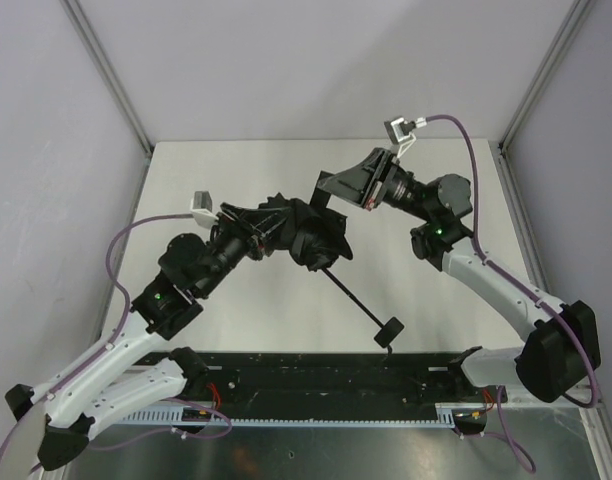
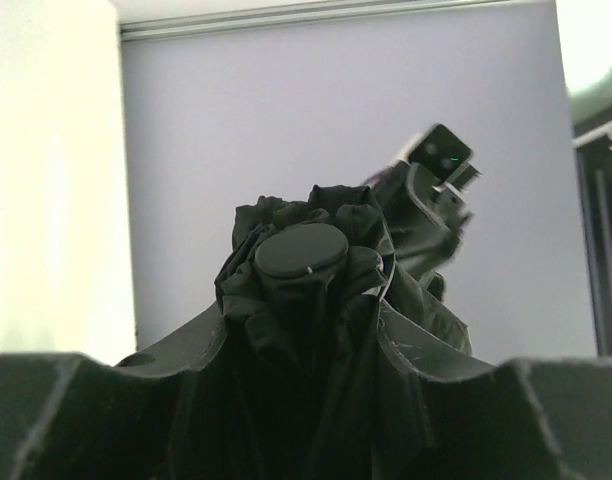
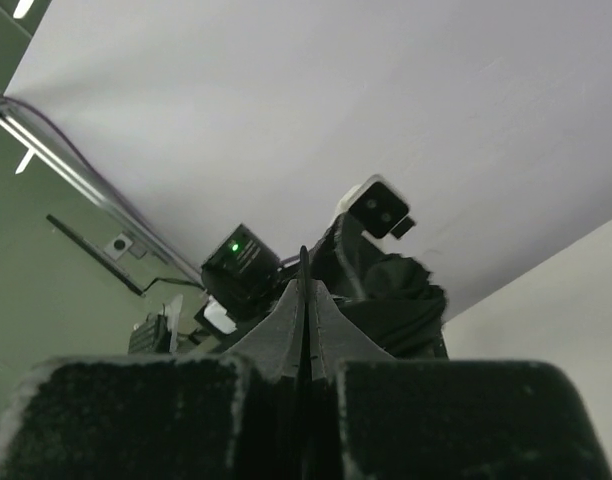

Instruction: Put away the umbrella

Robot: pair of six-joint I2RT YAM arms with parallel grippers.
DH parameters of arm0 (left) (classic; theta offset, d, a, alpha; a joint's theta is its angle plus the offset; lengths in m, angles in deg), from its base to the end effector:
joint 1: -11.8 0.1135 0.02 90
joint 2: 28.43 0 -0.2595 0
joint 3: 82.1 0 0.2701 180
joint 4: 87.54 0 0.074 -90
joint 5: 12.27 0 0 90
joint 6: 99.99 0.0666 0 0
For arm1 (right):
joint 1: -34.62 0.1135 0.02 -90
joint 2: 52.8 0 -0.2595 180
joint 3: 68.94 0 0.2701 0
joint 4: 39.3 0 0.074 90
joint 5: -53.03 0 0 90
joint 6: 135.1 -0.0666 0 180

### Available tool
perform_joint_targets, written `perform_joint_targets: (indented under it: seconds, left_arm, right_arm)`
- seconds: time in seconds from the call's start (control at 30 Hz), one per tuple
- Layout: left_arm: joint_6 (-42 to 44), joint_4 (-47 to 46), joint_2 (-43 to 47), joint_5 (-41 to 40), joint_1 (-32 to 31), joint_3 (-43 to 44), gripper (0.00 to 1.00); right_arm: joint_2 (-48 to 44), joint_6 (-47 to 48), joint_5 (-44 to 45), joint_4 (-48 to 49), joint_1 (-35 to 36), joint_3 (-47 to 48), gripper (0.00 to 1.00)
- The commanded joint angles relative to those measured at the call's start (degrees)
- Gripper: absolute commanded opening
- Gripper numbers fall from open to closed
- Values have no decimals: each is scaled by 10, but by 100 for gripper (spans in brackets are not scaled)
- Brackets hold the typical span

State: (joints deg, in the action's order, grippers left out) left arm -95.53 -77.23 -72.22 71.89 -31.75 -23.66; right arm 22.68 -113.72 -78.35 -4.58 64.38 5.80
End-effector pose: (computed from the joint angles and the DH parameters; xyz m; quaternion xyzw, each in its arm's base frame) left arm 0.1742 -0.1562 0.3720 -0.2781 0.6205 -0.6464 0.3461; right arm 0.2627 0.2009 0.4305 -0.1480 0.5181 0.7336 0.4142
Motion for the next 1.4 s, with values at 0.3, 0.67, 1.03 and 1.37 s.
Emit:
perform_joint_targets:
  seconds: [0.3, 0.67, 1.03, 1.37]
  left_arm:
    - [37, 244, -81, -98, -3, 7, 0]
    - [20, 280, -109, -136, -2, -20, 0]
    - [23, 296, -188, -119, 5, -11, 0]
    - [-10, 295, -234, -133, 4, -65, 0]
  right_arm:
    - [-108, 211, 98, -35, 152, -27, 0]
    - [-122, 137, 119, 21, 217, -122, 0]
    - [-132, 394, 188, -226, 353, -143, 0]
    - [-26, 461, 268, -189, 356, -219, 0]
